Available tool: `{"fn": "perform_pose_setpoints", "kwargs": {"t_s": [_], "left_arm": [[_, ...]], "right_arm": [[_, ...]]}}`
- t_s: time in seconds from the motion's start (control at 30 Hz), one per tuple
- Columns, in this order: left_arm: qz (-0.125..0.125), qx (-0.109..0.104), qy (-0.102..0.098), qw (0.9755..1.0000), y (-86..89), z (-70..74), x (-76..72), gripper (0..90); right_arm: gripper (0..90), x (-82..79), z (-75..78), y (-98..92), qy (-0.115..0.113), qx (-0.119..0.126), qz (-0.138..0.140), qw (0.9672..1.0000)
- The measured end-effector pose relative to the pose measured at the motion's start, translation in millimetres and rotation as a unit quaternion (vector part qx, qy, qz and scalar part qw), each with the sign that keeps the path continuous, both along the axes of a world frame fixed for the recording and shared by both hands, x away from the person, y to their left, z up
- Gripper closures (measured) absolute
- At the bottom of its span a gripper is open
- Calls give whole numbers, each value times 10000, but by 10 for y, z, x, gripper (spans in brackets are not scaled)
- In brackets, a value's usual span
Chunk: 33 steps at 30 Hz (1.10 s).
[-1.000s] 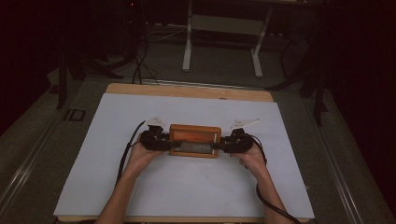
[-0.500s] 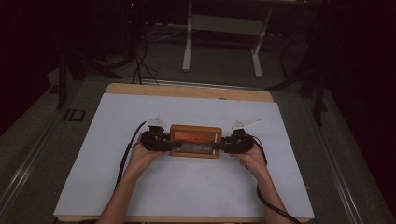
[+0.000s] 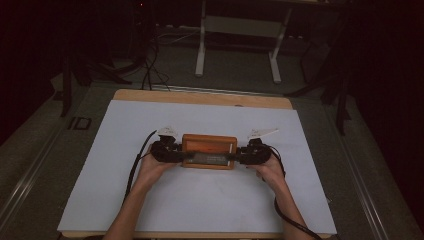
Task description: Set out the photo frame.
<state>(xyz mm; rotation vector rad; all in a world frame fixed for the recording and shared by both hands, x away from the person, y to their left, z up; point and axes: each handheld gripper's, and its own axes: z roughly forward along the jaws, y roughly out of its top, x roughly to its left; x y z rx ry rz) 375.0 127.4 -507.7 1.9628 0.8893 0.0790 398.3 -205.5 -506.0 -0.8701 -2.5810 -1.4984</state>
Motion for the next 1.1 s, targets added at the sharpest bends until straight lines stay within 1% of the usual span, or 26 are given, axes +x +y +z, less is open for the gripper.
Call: {"fn": "perform_pose_setpoints", "kwargs": {"t_s": [0.27, 0.63, 1.1], "left_arm": [[45, 11, -6, 10000, 8, -25, 13, 519], [42, 54, 6, 10000, -8, -51, 17, 521], [47, 14, 14, 10000, 7, -65, 17, 526]], "right_arm": [[606, 22, -21, 19, 0, -6, -25, 10000], [601, 37, -59, 12, 17, -21, -48, 10000], [601, 51, -92, 11, 24, 39, -29, 10000]]}}
